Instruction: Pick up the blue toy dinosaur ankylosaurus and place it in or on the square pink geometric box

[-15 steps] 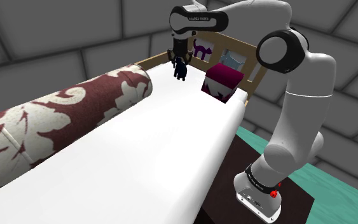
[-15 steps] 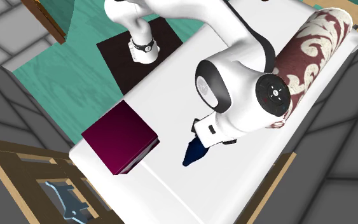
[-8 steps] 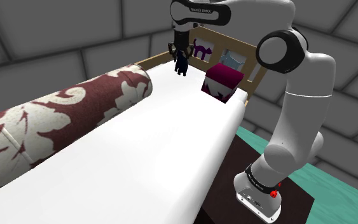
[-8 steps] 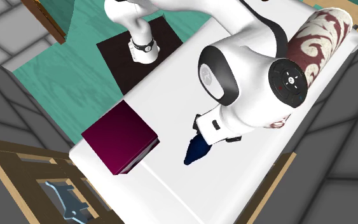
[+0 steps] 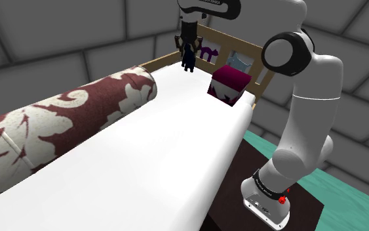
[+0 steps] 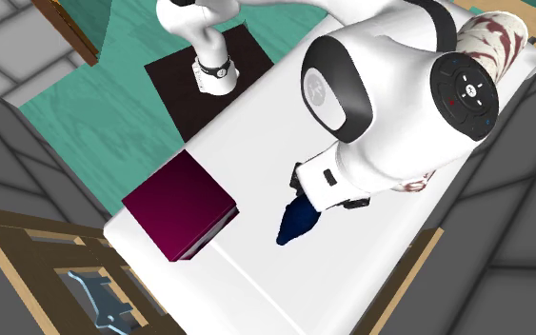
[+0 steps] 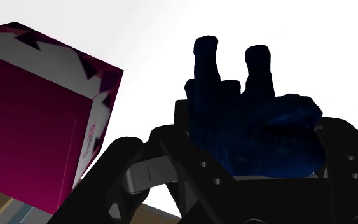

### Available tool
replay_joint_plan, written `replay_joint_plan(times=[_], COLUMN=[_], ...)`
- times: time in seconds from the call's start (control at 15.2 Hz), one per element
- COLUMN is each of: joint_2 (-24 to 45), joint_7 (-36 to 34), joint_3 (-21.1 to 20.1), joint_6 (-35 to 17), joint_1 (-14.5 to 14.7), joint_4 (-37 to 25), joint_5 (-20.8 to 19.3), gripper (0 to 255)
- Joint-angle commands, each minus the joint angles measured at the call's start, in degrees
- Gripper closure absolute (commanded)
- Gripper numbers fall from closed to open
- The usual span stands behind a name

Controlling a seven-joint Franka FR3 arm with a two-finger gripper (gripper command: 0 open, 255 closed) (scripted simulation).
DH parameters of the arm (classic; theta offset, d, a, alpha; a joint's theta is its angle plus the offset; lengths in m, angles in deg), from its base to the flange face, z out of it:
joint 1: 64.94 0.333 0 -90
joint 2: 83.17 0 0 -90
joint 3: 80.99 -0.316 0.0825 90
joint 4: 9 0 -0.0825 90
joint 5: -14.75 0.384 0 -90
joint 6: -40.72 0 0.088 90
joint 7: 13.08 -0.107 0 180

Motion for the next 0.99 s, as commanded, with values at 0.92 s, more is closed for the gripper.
replay_joint_plan(times=[0.92], joint_2=[-1.63], joint_7=[4.19], joint_3=[0.43], joint_6=[9.2], joint_1=[-1.78], joint_4=[-8.17], joint_5=[-0.04], gripper=[255])
